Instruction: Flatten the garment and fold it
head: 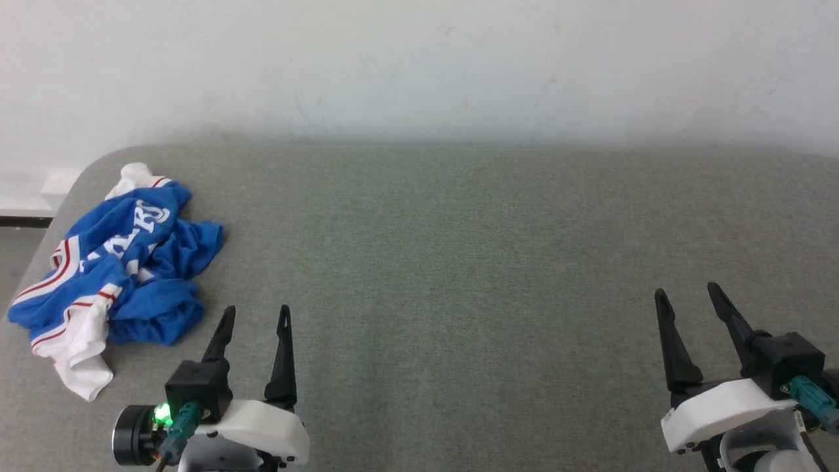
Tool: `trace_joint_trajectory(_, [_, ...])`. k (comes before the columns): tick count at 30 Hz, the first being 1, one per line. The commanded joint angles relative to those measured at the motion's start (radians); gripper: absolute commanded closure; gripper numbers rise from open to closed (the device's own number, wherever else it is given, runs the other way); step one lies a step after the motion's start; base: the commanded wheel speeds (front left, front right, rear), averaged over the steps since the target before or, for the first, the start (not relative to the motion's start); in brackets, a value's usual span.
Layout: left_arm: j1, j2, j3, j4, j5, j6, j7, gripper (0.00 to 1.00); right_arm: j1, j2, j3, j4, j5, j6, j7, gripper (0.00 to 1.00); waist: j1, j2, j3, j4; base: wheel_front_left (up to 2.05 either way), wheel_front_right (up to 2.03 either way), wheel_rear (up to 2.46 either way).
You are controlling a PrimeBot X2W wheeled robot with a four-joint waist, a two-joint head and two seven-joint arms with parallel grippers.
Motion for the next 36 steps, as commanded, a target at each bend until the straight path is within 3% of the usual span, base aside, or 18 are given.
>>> trace_joint_trajectory(1, [0.013,-0.002,-0.005,-0.002,-0.009,0.013,-0.013,0.00,0.010,0.002,-0.004,-0.003,-0.004,-0.001,-0.009,0.00,0.0000,0.0001,0.004,0.018,0.00,0.00,0.00])
trace_joint_trajectory(36, [0.049,-0.004,-0.035,0.014,-0.061,0.041,-0.086,0.00,0.016,0.003,0.070,-0.012,-0.006,-0.001,-0.032,0.00,0.0000,0.0001,0.004,0.280,0.00,0.00,0.00])
